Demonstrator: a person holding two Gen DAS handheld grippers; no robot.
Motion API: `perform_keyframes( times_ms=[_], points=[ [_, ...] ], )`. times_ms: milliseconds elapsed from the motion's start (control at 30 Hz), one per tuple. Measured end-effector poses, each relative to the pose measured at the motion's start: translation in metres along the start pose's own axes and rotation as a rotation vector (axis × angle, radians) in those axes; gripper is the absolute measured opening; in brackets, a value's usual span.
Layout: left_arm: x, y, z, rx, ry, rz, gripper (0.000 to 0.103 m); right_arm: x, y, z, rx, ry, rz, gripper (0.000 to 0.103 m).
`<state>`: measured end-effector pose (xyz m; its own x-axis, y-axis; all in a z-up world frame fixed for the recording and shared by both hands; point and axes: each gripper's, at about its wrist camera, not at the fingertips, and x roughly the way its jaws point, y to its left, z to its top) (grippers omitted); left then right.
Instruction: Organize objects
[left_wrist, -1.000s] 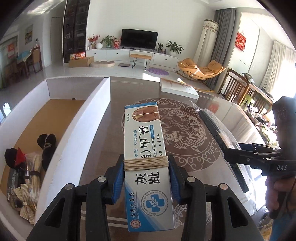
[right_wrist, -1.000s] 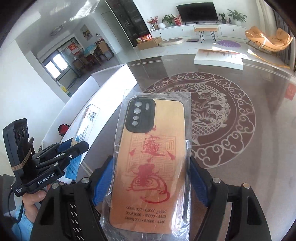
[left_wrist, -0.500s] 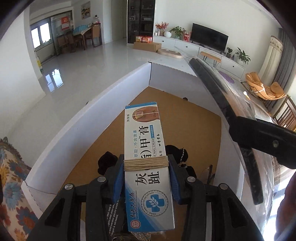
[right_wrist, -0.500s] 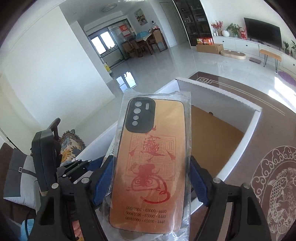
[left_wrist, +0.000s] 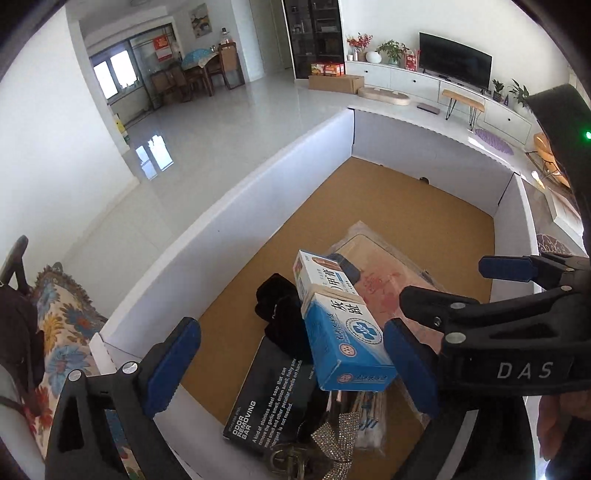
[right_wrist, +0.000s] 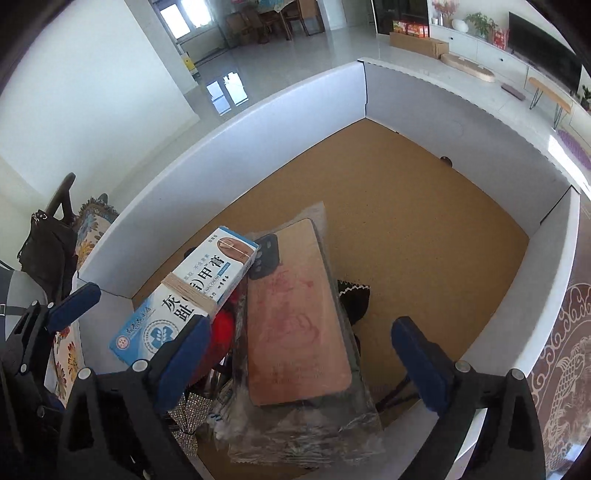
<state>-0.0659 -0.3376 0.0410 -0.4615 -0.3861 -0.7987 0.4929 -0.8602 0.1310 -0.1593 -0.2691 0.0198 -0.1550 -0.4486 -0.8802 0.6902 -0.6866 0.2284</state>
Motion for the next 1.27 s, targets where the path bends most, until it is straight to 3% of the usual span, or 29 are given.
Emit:
perform_keyframes(
  times_ms=[200, 367, 567, 800, 1067, 1267],
  points=[
    [-0.028, 0.013, 0.008, -0.094, -0.057, -0.114, 0.101, -0.054, -0.005, 0.007, -0.041, -0.073, -0.041, 0.103],
    [-0.033, 0.010, 0.001, -0.111, -0.047, -0.032, 0.101, -0.073, -0.012, 0.006, -0.068, -0.088, -0.108, 0.103],
    [-0.053, 0.001, -0.010, -0.062, -0.150, 0.048, 0.101, -0.079, -0.015, 0.001, -0.090, -0.096, -0.124, 0.103],
    [-0.057, 0.007, -0.014, -0.081, -0.157, 0.027, 0.101, -0.070, -0.020, -0.002, -0.087, -0.095, -0.133, 0.103],
    [-0.052, 0.011, -0.016, -0.097, -0.150, 0.063, 0.101, -0.066, -0.024, -0.003, -0.074, -0.091, -0.126, 0.103],
    [-0.056, 0.017, -0.018, -0.150, -0.183, 0.015, 0.103, -0.063, -0.022, -0.003, -0.074, -0.095, -0.121, 0.103]
  ],
)
